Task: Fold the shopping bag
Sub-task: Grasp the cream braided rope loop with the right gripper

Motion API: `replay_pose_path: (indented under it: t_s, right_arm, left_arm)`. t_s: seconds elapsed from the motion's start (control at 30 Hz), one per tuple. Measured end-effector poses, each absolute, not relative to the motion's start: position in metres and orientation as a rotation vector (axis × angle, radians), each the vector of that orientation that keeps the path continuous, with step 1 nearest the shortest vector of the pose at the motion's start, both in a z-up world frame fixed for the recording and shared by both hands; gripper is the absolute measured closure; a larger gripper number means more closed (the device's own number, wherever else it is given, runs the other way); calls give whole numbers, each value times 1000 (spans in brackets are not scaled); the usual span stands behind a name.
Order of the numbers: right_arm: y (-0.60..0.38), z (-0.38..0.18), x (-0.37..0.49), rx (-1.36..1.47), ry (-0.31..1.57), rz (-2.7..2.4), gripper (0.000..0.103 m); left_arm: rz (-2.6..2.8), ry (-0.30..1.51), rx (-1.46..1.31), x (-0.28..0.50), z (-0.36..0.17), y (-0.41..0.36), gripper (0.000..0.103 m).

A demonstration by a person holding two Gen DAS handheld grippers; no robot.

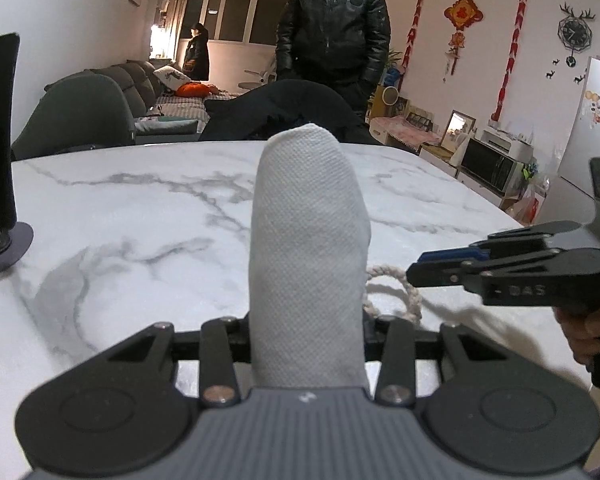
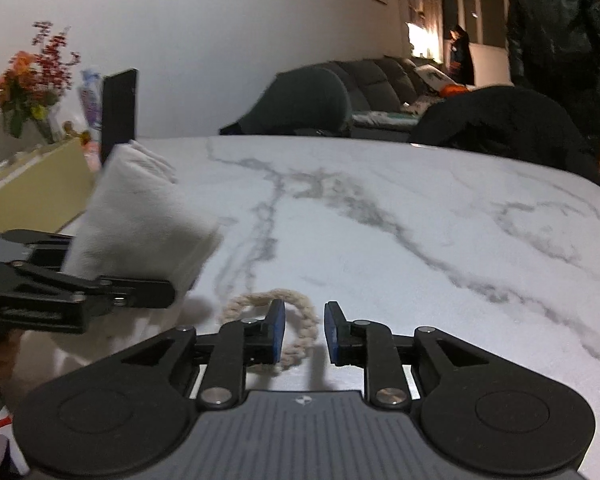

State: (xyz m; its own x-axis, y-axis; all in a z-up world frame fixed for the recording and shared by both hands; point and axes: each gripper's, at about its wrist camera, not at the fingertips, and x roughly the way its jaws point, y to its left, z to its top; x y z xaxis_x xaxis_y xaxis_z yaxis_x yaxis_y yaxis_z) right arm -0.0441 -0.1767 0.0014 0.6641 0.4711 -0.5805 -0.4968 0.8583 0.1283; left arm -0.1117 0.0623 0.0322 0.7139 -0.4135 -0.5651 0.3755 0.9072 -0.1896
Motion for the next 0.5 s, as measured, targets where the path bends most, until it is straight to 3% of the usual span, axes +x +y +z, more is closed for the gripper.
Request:
replay_pose_path:
  t_s: [0.07,0.5]
  right_arm:
    - [-173,4,-49,-54,637,579,77]
    - [-139,-20,-53,-208,653,669,78]
  left_arm:
    - [-439,645,-79,-111,31,65,66]
    - [-459,663,-162,-104,27,70,66]
